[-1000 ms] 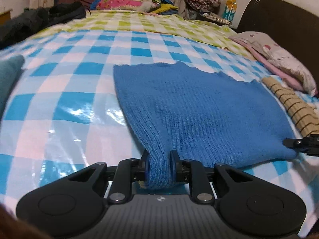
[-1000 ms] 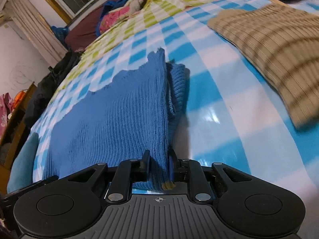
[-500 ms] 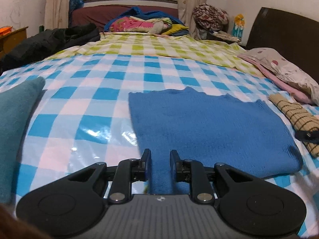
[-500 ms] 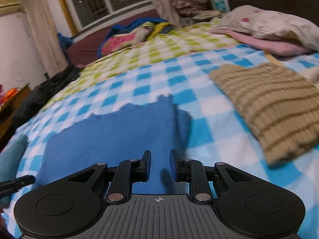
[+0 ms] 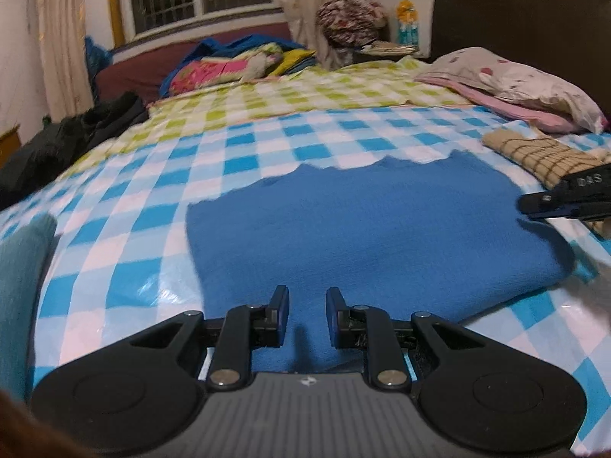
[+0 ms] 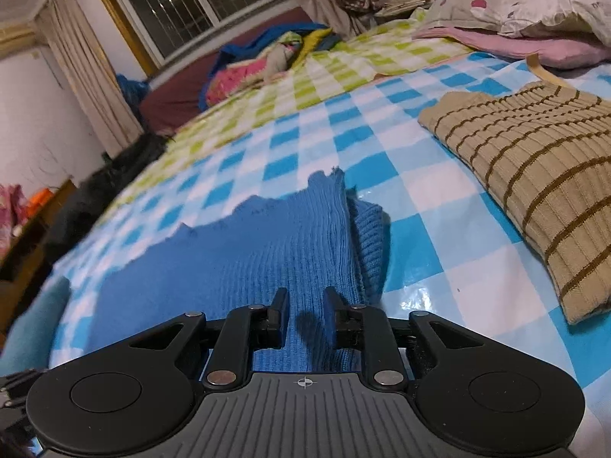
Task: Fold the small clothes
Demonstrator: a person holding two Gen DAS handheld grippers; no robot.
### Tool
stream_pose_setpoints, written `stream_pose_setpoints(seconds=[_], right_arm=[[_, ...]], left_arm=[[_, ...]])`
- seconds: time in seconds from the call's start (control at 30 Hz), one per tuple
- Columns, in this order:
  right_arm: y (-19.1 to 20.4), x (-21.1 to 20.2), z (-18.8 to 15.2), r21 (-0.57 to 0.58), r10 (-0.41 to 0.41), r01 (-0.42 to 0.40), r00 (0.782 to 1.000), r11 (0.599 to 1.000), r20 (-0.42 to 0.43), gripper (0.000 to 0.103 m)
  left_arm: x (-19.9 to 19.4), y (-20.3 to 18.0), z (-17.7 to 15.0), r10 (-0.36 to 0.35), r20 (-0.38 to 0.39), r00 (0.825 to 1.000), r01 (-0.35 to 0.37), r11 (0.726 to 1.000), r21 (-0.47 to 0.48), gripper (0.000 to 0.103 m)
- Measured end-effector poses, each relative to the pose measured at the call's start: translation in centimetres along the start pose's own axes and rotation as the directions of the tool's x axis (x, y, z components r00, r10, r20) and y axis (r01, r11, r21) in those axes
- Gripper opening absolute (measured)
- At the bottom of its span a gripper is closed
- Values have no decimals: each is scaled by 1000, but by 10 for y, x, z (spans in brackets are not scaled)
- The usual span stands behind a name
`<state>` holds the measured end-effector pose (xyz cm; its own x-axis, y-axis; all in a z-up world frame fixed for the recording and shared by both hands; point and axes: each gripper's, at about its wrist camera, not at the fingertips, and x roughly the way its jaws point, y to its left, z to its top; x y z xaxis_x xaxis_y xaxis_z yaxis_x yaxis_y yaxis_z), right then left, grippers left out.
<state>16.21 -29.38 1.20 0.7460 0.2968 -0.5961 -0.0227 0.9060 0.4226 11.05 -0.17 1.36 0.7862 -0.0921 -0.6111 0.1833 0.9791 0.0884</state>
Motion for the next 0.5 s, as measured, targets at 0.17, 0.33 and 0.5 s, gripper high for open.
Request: stream_pose_setpoints(seconds=[0.17,0.33,0.5], right_arm=[[-3,5,-3,-8,7,-7,999,1000,-39,21],[-14,-4,2,40,38,-38,999,998,-9,22],[-38,-16,8,110,23,-26,999,994,27,28]], left_arm=[[3,-31,0,-28,5,1000,27,995,91,34],[1,-65,5,-80,43,996,71,981,180,39],[0,-108,4,-131,86,988,97,944,316,46]])
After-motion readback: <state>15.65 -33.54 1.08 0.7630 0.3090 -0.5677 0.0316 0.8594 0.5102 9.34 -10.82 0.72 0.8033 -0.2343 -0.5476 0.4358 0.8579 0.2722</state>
